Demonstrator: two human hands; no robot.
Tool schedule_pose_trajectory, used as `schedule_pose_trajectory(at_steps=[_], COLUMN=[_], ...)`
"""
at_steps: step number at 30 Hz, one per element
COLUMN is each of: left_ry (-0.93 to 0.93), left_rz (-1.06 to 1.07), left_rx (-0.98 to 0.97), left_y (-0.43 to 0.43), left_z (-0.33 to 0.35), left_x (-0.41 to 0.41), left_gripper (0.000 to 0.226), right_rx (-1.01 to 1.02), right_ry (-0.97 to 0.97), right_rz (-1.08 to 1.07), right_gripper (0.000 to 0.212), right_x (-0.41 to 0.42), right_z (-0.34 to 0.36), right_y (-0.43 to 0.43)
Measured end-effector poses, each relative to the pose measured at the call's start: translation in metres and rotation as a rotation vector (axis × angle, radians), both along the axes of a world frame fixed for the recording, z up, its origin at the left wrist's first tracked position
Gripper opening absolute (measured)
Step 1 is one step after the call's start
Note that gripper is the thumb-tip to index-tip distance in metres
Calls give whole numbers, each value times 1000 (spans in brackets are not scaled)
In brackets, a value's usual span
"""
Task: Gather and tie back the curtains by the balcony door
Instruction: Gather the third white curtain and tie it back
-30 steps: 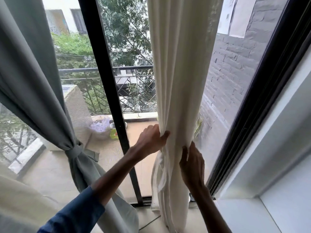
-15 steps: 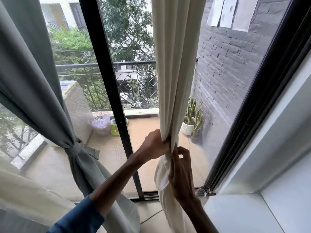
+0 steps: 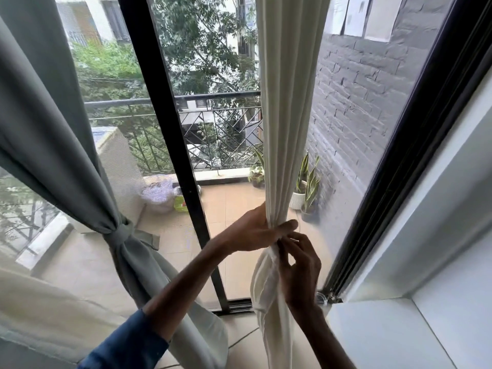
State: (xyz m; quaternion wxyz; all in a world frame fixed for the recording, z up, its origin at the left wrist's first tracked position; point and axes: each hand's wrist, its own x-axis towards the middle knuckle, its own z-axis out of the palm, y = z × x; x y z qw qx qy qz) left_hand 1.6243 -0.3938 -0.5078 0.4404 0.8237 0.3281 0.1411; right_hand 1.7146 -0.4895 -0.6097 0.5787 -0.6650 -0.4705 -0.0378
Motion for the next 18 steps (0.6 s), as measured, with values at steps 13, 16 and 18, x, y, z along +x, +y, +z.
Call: schedule_pose_trajectory(at_steps=[13, 16, 18], left_ry=[-43, -42, -6], left_rz=[352, 359, 383], left_rx=[348, 308, 325], left_y=[0, 4, 7], left_z=[-8, -15, -18], left_x=[17, 22, 26], left_gripper=[7, 18, 28], right_rx=[68, 75, 29], right_ry=[4, 11, 19], right_rz=[32, 56, 89], right_gripper=[21, 11, 15], right_x=[12, 6, 3], right_z=[-2, 3, 0], right_y=[-2, -7, -7])
